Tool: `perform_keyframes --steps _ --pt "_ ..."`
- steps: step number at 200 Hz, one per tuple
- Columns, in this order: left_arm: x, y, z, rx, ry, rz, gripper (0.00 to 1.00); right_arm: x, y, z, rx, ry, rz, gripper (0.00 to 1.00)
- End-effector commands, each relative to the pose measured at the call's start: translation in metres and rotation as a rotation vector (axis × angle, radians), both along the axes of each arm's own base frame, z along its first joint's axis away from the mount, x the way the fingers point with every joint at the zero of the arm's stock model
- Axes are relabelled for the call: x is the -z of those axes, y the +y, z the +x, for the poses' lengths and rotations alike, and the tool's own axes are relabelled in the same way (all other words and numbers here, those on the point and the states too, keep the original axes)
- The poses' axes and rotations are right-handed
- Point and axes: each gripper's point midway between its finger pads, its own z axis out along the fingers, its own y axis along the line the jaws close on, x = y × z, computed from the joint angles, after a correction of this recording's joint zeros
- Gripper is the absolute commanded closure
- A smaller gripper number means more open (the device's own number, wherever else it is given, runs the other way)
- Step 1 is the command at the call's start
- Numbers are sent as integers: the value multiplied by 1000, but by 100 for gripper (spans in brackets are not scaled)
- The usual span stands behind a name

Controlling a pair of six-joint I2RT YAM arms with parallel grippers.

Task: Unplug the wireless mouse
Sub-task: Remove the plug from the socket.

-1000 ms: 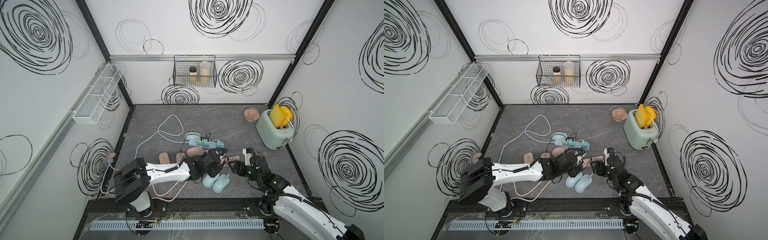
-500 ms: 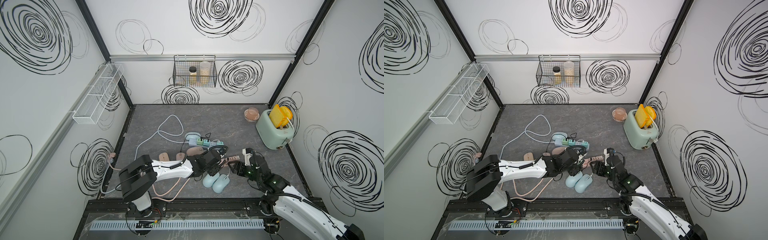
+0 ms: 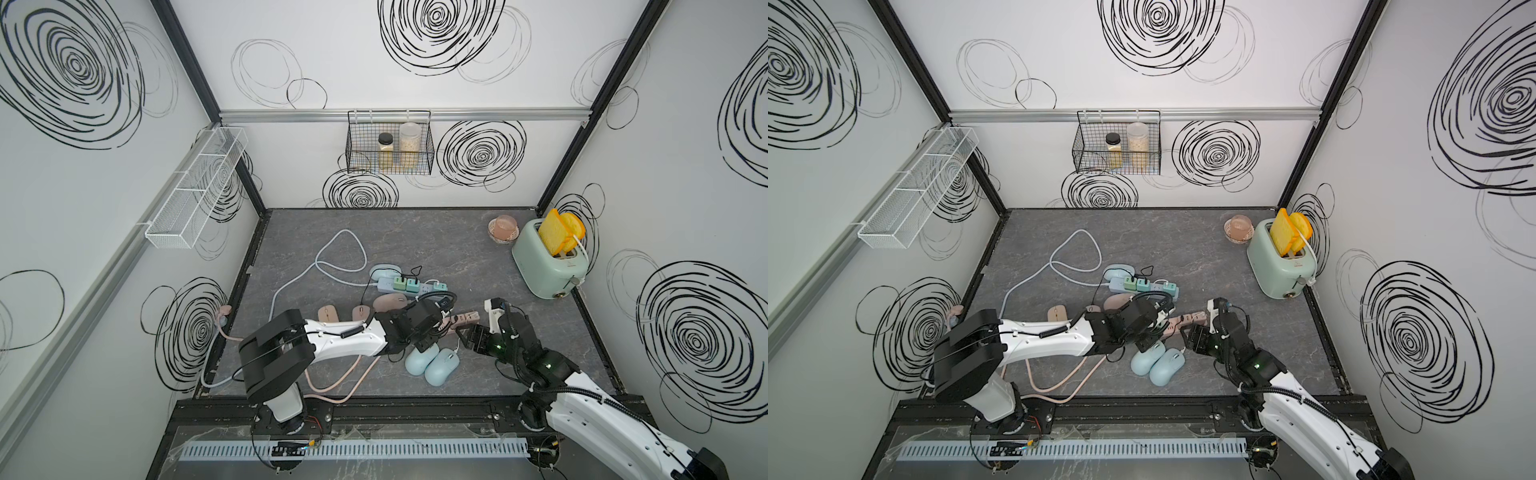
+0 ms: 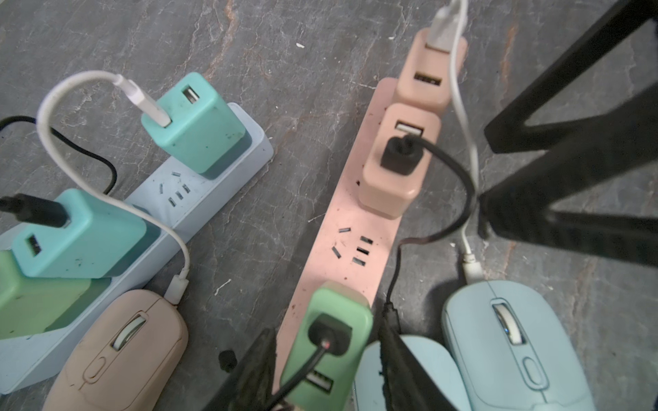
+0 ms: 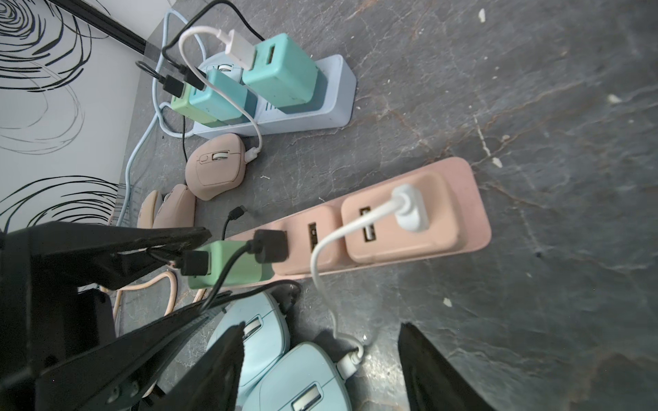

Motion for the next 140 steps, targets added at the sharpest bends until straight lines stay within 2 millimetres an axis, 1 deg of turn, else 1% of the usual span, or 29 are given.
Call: perform_keyframes --steps 1,39,59,64,73,89,93,124,140 --pt "-1 -7 0 22 -2 -13 52 3 0 0 7 10 6 29" --pt "4 -7 -3 26 7 -3 61 8 3 -1 -7 30 4 28" --pt "4 -8 -5 30 13 -7 63 8 5 -1 -13 32 3 27" --pt "4 -8 -5 30 13 -8 61 8 5 -1 -16 31 3 27" --pt "5 -8 -6 32 14 -6 55 8 6 -1 -18 29 1 27" --pt "5 -8 -5 29 5 2 40 10 5 -1 -15 32 -2 27" --pt "6 -7 -5 29 4 5 38 10 5 -1 -14 33 -1 27" --pt "11 -8 -1 32 -17 56 28 12 8 -1 -20 38 2 27" --pt "9 -7 4 22 -38 68 23 12 8 -1 -22 38 0 27"
